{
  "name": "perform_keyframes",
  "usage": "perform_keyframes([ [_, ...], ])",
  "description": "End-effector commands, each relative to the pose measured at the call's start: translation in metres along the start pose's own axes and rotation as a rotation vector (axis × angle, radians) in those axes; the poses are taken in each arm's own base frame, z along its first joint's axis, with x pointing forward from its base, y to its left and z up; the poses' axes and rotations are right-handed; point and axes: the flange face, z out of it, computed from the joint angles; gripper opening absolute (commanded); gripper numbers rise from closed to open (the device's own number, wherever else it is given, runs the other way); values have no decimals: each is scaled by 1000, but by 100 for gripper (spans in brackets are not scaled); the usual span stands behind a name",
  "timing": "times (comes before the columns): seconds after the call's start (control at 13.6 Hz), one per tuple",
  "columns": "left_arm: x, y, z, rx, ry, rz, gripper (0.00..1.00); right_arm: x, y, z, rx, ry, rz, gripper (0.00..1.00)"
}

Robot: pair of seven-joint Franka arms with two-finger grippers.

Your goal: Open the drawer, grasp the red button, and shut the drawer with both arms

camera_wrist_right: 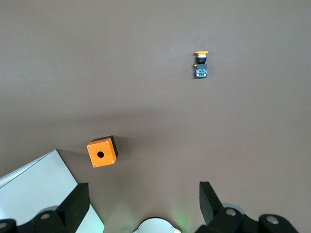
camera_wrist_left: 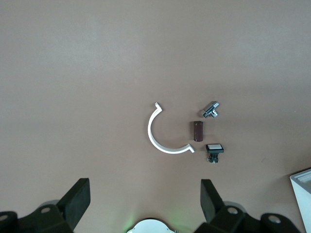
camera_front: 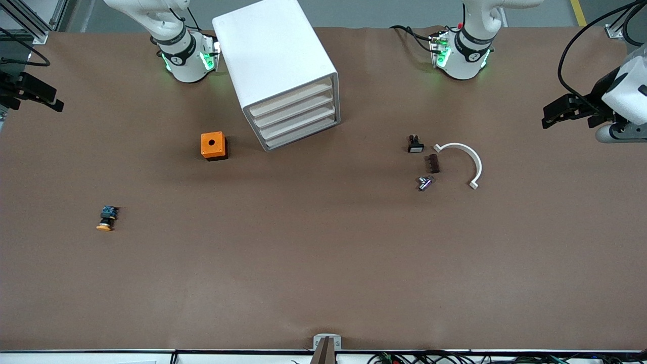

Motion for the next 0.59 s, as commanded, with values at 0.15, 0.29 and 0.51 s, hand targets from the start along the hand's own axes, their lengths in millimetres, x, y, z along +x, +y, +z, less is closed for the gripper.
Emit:
perform_keyframes([
  [0.15,1,-2,-5,-10,-4,1,100,-5,2,-8,-6,10,-3,100],
  [0.29,1,-2,-4,-24,-8,0,100,-6,1,-9,-6,12,-5,100],
  [0.51,10,-6,13,-24,-42,-3,100,-5,2,-13,-11,18,-2,100],
])
